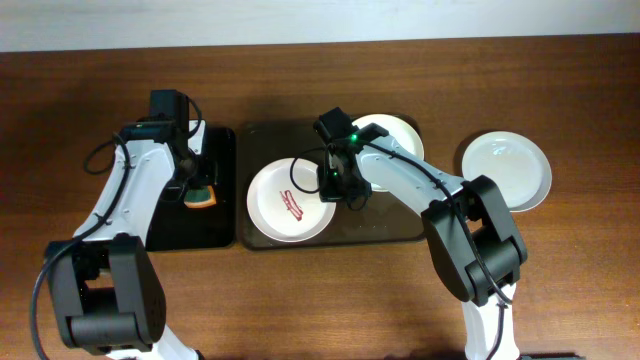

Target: Clean dirty plates on tray and stack at the side

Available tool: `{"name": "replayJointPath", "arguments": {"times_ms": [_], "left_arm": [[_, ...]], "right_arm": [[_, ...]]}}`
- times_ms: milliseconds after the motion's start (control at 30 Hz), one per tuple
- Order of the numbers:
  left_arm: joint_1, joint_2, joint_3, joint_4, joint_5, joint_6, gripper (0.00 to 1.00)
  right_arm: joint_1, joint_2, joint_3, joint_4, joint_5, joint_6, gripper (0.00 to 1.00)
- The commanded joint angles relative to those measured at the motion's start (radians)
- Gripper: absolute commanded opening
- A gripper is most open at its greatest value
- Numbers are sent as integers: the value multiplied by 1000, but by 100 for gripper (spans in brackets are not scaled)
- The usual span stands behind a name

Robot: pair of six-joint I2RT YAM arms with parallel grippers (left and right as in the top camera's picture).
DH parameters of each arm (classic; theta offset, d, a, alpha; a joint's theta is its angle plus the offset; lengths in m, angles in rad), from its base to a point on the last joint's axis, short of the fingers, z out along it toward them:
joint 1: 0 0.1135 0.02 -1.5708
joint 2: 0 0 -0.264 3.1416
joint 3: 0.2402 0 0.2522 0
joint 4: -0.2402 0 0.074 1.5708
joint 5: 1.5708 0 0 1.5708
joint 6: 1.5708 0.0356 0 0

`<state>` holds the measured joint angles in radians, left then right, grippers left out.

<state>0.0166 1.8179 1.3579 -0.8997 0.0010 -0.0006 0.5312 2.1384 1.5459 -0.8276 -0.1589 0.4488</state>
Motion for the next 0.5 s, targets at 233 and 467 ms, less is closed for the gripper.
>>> {"name": "replayJointPath", "arguments": {"times_ms": [233,467], "left_arm": [[-164,-25,14,93,213,-94,0],[-254,51,14,99,225,-296,0]], "right_arm": [[5,11,-3,-13,24,2,4],[4,11,-3,-14,25,2,4]]}}
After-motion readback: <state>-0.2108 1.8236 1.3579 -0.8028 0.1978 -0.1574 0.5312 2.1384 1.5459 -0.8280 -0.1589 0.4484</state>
